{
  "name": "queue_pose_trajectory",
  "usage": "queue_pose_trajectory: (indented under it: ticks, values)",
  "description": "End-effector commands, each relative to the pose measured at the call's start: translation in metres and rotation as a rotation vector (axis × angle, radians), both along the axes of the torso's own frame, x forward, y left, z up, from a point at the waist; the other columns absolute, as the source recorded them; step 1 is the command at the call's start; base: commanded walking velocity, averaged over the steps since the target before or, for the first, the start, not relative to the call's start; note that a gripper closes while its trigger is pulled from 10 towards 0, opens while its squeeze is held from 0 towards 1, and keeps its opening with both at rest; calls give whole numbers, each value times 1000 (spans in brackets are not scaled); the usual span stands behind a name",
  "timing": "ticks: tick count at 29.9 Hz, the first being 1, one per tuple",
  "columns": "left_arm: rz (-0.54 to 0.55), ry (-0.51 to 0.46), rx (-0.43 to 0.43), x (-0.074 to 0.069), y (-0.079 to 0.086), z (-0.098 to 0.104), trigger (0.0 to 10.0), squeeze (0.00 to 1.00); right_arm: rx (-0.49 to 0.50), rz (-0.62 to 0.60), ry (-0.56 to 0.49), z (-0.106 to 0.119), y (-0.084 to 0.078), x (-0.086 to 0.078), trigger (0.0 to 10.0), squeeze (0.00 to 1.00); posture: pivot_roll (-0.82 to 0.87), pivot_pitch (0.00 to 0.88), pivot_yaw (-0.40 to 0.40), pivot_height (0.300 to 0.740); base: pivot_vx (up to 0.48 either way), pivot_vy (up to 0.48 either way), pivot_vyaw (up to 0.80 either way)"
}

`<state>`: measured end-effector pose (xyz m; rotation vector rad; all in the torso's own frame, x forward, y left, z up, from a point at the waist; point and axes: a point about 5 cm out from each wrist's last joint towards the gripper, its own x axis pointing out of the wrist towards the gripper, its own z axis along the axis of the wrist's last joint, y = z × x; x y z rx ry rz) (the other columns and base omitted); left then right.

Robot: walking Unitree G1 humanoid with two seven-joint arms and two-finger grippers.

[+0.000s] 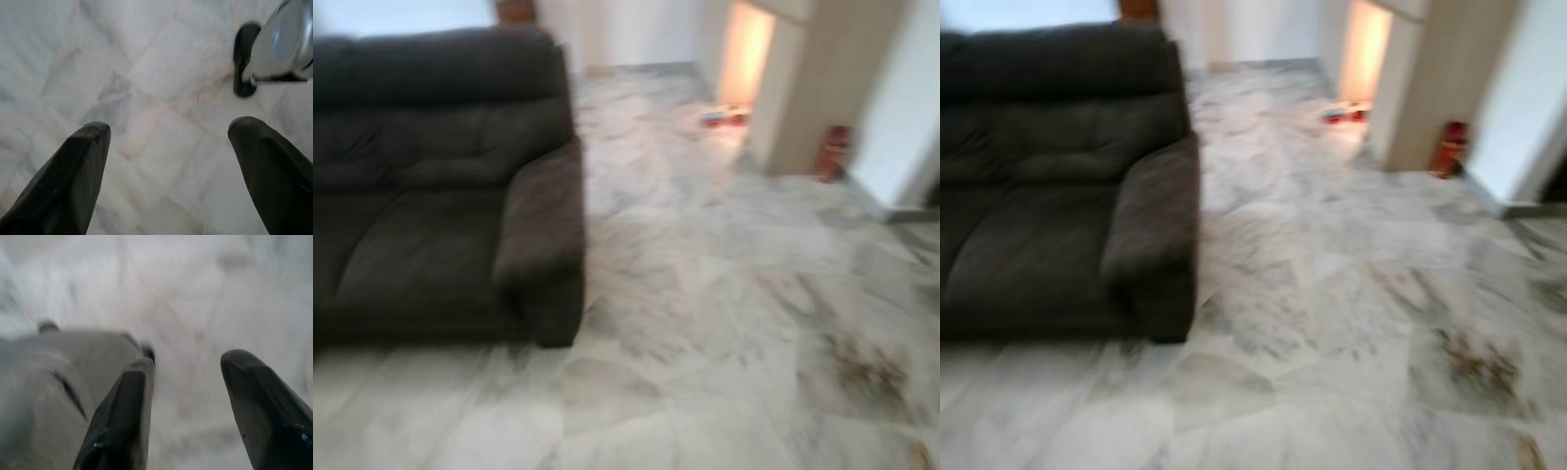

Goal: Move the pillow to the sofa from floor

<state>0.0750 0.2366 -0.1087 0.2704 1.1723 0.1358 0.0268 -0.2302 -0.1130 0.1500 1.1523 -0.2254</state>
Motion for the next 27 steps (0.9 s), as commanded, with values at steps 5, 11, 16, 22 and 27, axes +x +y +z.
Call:
queue_pose_trajectory:
  ticks: [5,11,16,22,27]
  values:
    - [17,3,-3,-1,0,0,10000,0,-3,-15,25,0,-3,-10,10000,0,53,0,-19,740,0,0,800]
    - [19,9,-3,-2,2,0,10000,0,-2,-17,27,0,-3,-10,10000,0,55,0,-17,740,0,0,800]
    - [18,7,-7,-1,2,0,10000,0,3,-45,28,0,-3,-11,10000,0,56,0,-16,740,0,0,160]
    - [19,5,-12,-1,2,0,10000,0,6,-72,23,-1,-2,-11,10000,0,57,0,-15,740,0,0,0]
    - [23,4,-18,-1,2,0,10000,0,5,-80,24,-1,-3,-12,10000,0,56,0,-15,740,0,0,0]
